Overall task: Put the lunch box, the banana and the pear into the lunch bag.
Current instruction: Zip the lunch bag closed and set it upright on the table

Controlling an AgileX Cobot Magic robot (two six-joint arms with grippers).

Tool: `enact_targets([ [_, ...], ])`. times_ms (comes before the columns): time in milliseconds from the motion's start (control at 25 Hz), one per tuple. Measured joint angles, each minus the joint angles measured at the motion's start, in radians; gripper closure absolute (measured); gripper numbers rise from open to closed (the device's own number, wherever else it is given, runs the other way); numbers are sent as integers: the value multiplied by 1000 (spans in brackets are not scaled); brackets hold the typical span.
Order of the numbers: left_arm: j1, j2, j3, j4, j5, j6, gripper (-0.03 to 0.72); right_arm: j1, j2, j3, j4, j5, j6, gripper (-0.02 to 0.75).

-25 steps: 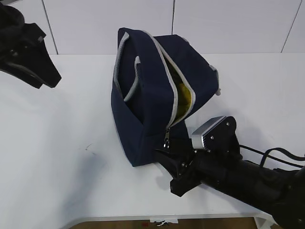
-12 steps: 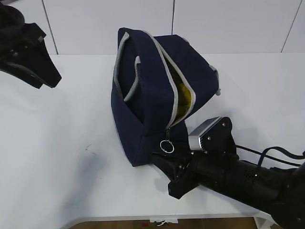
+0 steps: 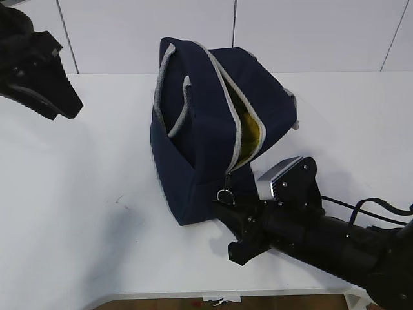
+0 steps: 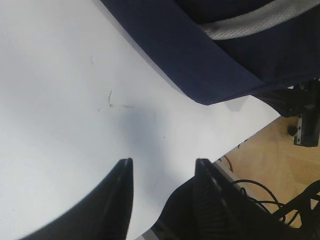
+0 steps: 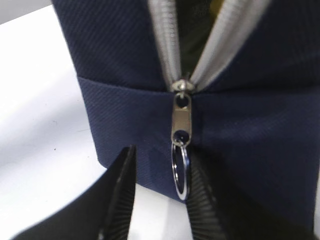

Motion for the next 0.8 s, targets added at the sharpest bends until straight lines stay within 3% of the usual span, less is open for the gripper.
enact_targets([
  [320, 0, 0, 0, 0, 0, -7, 381, 0, 0, 0, 0, 0, 0, 594],
  [520, 0, 0, 0, 0, 0, -19, 381, 0, 0, 0, 0, 0, 0, 734],
  [800, 0, 0, 0, -2, 0, -27, 381, 0, -16, 0, 23, 20, 23, 749],
])
